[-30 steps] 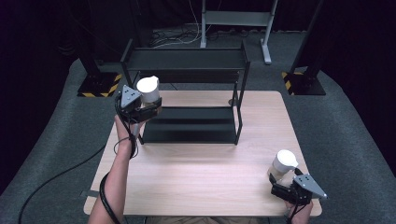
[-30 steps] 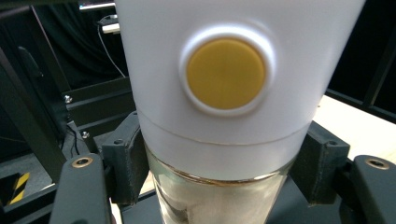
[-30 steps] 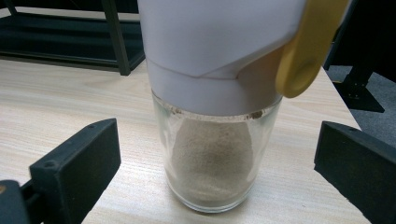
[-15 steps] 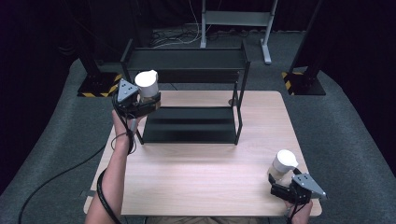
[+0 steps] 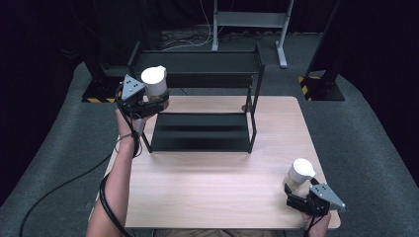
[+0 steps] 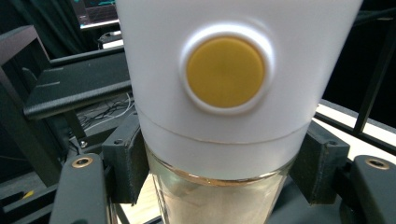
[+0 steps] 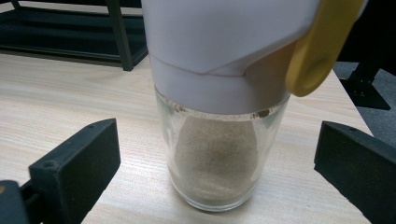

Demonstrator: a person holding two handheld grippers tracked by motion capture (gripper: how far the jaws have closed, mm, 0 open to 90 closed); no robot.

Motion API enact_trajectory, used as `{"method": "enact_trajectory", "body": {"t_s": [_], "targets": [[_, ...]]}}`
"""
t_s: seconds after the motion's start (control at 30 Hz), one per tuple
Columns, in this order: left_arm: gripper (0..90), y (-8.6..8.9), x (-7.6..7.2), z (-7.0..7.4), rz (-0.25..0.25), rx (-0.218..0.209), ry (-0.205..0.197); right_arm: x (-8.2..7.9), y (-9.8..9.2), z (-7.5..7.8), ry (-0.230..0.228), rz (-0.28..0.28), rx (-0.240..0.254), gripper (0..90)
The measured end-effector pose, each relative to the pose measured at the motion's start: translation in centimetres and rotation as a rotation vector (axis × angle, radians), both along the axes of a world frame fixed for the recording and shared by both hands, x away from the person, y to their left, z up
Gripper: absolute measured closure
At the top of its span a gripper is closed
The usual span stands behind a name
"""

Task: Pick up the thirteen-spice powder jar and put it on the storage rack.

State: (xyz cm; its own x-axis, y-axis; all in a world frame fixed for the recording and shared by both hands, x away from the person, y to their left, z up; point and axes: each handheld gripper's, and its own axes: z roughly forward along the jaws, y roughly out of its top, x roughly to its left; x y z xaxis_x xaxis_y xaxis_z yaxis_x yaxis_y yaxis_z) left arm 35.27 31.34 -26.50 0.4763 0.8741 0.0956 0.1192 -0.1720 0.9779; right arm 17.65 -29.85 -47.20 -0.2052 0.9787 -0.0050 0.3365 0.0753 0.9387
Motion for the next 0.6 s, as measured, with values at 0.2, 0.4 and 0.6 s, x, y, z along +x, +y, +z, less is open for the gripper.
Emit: {"method": "enact_trajectory", "body": {"t_s": [0.2, 0.4, 0.6], "targets": [[30.0, 0.2, 0.1, 0.7, -0.007, -0.012, -0.006, 0.0, 0.0, 0.0, 0.002, 0.001, -0.003, 0.0], [30.0, 0.6, 0.2, 1.4, -0.013, -0.026, -0.005, 0.0, 0.0, 0.0, 0.002, 0.001, -0.003, 0.0], [30.1, 1.0, 0.3, 2.1, -0.02, -0.036, -0.01, 0.1, 0.0, 0.1, 0.005, 0.001, -0.002, 0.0]]}}
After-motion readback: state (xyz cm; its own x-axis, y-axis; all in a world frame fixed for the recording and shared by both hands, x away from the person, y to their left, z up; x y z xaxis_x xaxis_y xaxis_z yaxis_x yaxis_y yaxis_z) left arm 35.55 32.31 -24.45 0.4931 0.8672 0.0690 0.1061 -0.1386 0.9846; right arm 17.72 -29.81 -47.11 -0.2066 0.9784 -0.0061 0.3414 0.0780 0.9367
